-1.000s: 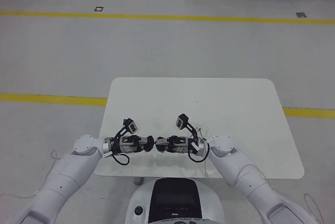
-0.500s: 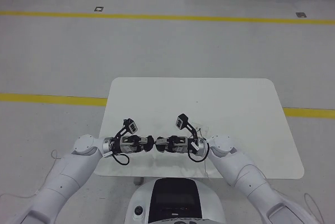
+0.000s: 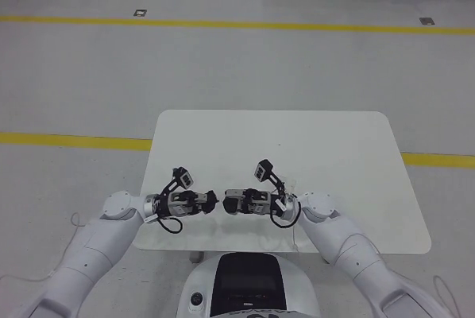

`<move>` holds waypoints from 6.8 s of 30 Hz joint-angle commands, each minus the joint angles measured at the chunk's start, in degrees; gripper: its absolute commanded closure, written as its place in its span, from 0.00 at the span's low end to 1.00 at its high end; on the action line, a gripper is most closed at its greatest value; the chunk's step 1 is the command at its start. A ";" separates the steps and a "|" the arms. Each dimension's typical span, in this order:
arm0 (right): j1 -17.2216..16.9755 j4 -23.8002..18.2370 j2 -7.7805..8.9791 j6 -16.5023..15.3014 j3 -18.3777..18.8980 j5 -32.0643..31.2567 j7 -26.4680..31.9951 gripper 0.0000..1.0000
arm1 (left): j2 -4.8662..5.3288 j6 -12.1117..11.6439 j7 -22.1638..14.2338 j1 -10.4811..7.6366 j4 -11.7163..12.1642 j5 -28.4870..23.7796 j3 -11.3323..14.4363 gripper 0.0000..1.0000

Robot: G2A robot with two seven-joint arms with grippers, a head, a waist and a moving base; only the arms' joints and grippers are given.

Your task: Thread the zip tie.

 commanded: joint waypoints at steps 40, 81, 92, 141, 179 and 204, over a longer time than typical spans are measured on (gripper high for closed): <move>-1.68 -0.66 0.63 -0.23 2.25 1.80 -0.18 0.00 | -8.60 -4.11 -2.47 1.34 1.53 20.21 -18.79 1.00; -6.77 -13.87 4.60 3.40 11.27 -19.53 -12.12 0.00 | -10.39 -4.11 -2.47 3.63 -2.72 17.42 -22.97 1.00; -15.20 -38.50 8.13 24.32 13.35 -54.82 -13.68 0.00 | -10.39 -4.11 -2.47 3.63 -2.72 17.42 -22.97 1.00; 7.32 -27.35 2.33 34.33 1.42 -87.76 13.59 0.00 | -10.39 -4.11 -2.47 3.63 -2.72 17.42 -22.97 1.00; 11.52 -15.69 0.30 33.09 -3.39 -89.31 11.49 0.00 | -10.39 -4.11 -2.47 3.63 -2.72 17.42 -22.97 1.00; 11.28 -12.90 -0.06 32.62 -3.45 -91.41 11.17 0.94 | -10.39 -4.11 -2.47 3.63 -2.72 17.42 -22.97 1.00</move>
